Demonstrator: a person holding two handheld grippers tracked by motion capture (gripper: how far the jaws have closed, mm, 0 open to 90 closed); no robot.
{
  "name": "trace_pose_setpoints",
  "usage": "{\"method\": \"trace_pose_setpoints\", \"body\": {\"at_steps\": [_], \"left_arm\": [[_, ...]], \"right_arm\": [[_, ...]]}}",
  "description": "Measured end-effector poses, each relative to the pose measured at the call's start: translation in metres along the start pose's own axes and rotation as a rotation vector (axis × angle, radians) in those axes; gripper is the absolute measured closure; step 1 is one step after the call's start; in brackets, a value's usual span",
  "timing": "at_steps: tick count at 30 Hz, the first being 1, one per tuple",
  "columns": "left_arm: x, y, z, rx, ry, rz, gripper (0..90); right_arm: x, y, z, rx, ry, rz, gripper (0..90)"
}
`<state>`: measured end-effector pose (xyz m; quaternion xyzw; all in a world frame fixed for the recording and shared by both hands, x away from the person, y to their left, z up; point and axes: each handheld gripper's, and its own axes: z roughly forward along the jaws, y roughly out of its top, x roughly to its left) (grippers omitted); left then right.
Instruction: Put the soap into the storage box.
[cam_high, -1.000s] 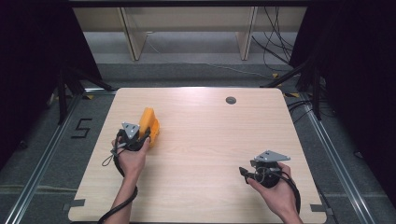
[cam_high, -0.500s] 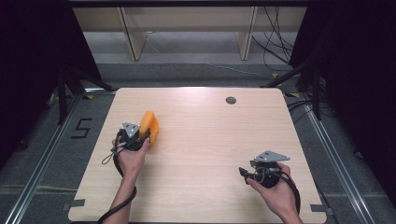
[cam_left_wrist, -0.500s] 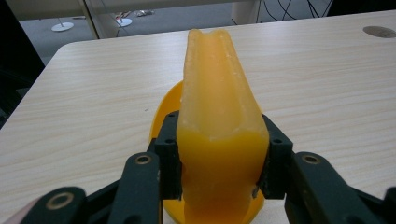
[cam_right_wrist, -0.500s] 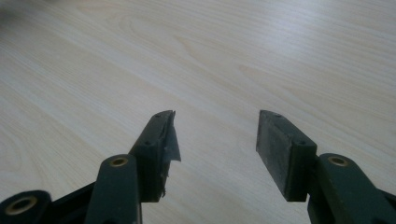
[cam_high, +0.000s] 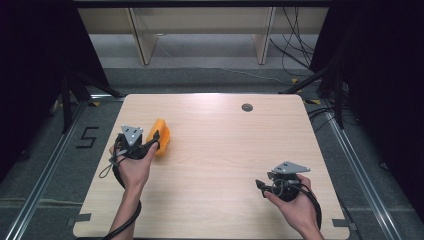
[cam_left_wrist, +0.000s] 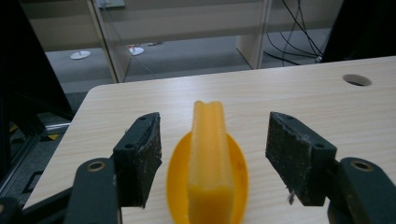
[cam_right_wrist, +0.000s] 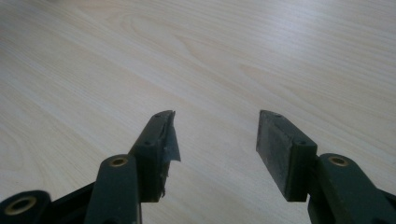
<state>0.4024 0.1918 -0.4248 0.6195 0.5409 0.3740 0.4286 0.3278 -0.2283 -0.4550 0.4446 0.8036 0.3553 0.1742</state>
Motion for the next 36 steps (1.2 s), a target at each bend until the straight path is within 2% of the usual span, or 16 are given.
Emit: {"method": "trace_pose_setpoints", "body": {"at_steps": [4, 5, 9, 11, 13, 14, 16, 18, 21, 24, 26, 27, 28, 30, 33, 36], "left_arm": [[-0.017, 0.016, -0.013, 0.09, -0.087, 0.068, 33.6], [-0.017, 0.016, -0.013, 0.09, -0.087, 0.068, 33.6], [-0.034, 0.024, -0.009, 0.159, -0.214, 0.125, 34.3], [-0.037, 0.024, -0.008, 0.161, -0.241, 0.141, 35.7], [-0.044, 0.022, -0.005, 0.168, -0.328, 0.153, 36.7], [-0.051, 0.018, -0.003, 0.208, -0.436, 0.147, 36.7], [-0.053, 0.015, -0.002, 0.226, -0.472, 0.152, 36.1], [-0.059, 0.003, -0.004, 0.235, -0.521, 0.221, 36.0], [-0.055, -0.029, -0.011, 0.254, -0.601, 0.379, 36.0], [-0.047, -0.046, -0.017, 0.264, -0.601, 0.399, 36.1], [-0.039, -0.058, -0.025, 0.239, -0.611, 0.384, 37.3], [-0.032, -0.071, -0.036, 0.205, -0.601, 0.354, 37.6], [-0.029, -0.076, -0.042, 0.187, -0.617, 0.349, 37.5], [-0.027, -0.079, -0.046, 0.166, -0.617, 0.37, 37.5], [-0.027, -0.084, -0.052, 0.148, -0.614, 0.32, 37.5], [-0.027, -0.085, -0.05, 0.137, -0.628, 0.319, 37.6]], "right_arm": [[0.0, 0.0, 0.0, 0.0, 0.002, -0.002, 46.9], [0.0, 0.0, 0.0, 0.001, 0.001, -0.002, 46.9], [-0.001, 0.0, 0.0, 0.002, 0.001, -0.004, 46.8], [-0.001, 0.0, 0.0, 0.003, 0.001, -0.004, 46.8], [-0.001, 0.0, 0.0, 0.004, 0.003, -0.003, 46.7], [-0.001, -0.001, 0.0, 0.006, -0.003, -0.003, 46.7], [-0.001, -0.001, 0.0, 0.006, -0.003, 0.001, 46.7], [0.002, -0.001, -0.002, 0.027, 0.0, 0.04, 46.6], [0.001, -0.001, -0.002, 0.023, -0.002, 0.041, 46.7], [0.001, -0.002, -0.002, 0.026, -0.003, 0.056, 46.7], [0.001, -0.002, -0.001, 0.01, -0.011, 0.048, 46.7], [-0.003, -0.001, 0.0, -0.011, -0.002, 0.005, 46.8], [-0.001, -0.001, -0.001, -0.003, 0.006, 0.034, 46.8], [-0.001, 0.0, 0.0, -0.009, 0.01, 0.024, 46.9], [-0.002, -0.001, 0.0, -0.012, -0.008, -0.004, 46.9], [0.0, -0.001, -0.001, -0.001, 0.0, 0.03, 46.9]]}}
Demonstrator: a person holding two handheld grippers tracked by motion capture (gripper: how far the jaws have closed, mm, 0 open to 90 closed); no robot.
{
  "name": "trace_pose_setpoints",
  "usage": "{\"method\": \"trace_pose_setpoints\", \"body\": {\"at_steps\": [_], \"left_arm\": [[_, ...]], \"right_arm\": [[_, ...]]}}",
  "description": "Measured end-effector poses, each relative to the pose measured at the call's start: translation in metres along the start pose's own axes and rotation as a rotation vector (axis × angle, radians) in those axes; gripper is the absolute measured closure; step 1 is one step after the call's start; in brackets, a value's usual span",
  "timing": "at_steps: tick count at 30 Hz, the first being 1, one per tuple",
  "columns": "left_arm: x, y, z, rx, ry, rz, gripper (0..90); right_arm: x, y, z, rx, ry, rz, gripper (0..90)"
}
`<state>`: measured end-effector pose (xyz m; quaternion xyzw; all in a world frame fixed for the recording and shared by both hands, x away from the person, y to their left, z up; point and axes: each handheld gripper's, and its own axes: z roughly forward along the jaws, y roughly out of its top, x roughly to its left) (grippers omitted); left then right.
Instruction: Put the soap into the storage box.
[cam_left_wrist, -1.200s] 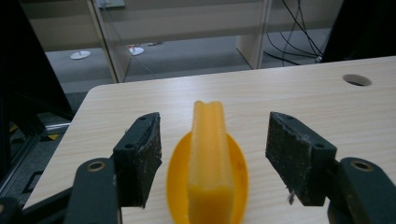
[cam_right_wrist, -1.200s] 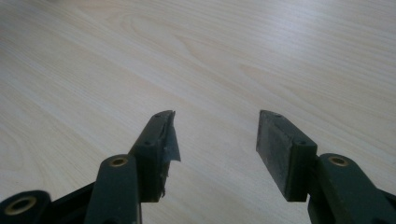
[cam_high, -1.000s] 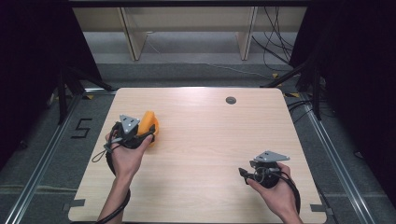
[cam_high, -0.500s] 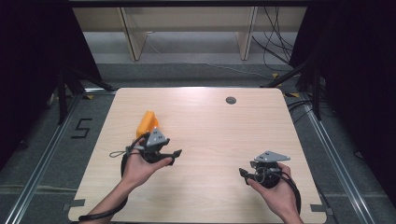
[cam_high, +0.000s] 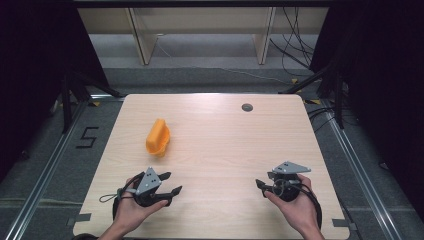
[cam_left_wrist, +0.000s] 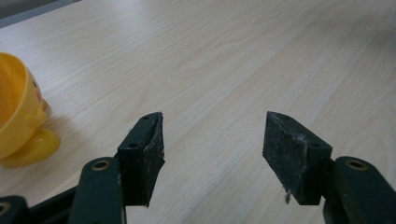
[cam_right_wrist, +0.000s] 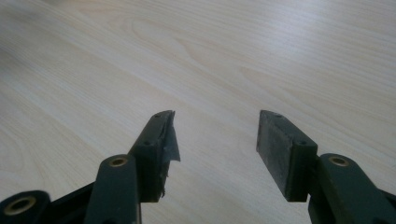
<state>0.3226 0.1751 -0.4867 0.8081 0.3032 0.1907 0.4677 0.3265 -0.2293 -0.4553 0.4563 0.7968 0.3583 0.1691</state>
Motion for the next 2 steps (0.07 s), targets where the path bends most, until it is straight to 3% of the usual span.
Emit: {"method": "trace_pose_setpoints", "body": {"at_steps": [2], "left_arm": [[0.0022, -0.0004, 0.0022, 0.002, -0.001, 0.007, 37.7]], "right_arm": [[-0.0014, -0.0009, 0.0016, -0.011, 0.004, -0.006, 46.8]]}}
